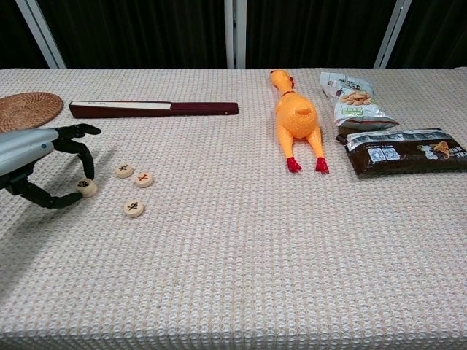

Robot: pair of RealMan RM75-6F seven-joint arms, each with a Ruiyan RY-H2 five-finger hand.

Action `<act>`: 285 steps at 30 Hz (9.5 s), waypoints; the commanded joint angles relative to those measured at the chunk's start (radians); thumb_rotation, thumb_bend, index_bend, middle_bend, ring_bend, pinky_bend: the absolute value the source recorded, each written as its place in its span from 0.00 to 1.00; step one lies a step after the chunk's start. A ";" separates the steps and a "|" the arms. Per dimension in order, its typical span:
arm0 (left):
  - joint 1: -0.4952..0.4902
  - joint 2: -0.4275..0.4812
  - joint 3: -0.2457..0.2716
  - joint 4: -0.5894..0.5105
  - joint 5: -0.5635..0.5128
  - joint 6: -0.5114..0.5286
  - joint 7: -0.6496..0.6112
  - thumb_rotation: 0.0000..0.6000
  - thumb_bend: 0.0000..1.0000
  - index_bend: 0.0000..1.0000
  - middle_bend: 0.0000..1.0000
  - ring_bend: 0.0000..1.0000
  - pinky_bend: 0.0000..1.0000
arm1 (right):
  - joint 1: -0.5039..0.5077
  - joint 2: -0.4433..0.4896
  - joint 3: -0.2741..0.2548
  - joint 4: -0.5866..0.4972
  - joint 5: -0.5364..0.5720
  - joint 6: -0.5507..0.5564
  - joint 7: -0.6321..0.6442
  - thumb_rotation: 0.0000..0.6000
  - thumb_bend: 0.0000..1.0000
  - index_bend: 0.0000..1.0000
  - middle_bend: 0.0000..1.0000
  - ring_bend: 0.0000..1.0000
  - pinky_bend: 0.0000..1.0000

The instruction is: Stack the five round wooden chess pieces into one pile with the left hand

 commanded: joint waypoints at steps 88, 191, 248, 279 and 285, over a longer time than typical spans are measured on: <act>-0.214 -0.089 -0.090 -0.093 -0.414 -0.038 0.384 1.00 0.31 0.51 0.02 0.00 0.00 | -0.015 0.033 -0.003 0.002 -0.016 0.021 0.080 1.00 0.26 0.00 0.00 0.00 0.00; -0.216 -0.125 -0.093 -0.196 -0.469 0.029 0.552 1.00 0.30 0.38 0.06 0.00 0.00 | -0.036 0.064 -0.002 0.006 -0.023 0.047 0.137 1.00 0.26 0.00 0.00 0.00 0.00; -0.087 0.042 0.005 -0.402 -0.396 0.208 0.476 1.00 0.30 0.50 0.07 0.00 0.00 | -0.035 0.055 -0.007 -0.002 -0.027 0.043 0.098 1.00 0.26 0.00 0.00 0.00 0.00; -0.059 0.036 -0.008 -0.343 -0.363 0.166 0.418 1.00 0.30 0.48 0.07 0.00 0.00 | -0.025 0.052 -0.008 -0.008 -0.016 0.019 0.077 1.00 0.27 0.00 0.00 0.00 0.00; -0.059 0.032 -0.011 -0.338 -0.364 0.159 0.420 1.00 0.30 0.48 0.07 0.00 0.00 | -0.026 0.054 -0.008 -0.007 -0.014 0.020 0.082 1.00 0.26 0.00 0.00 0.00 0.00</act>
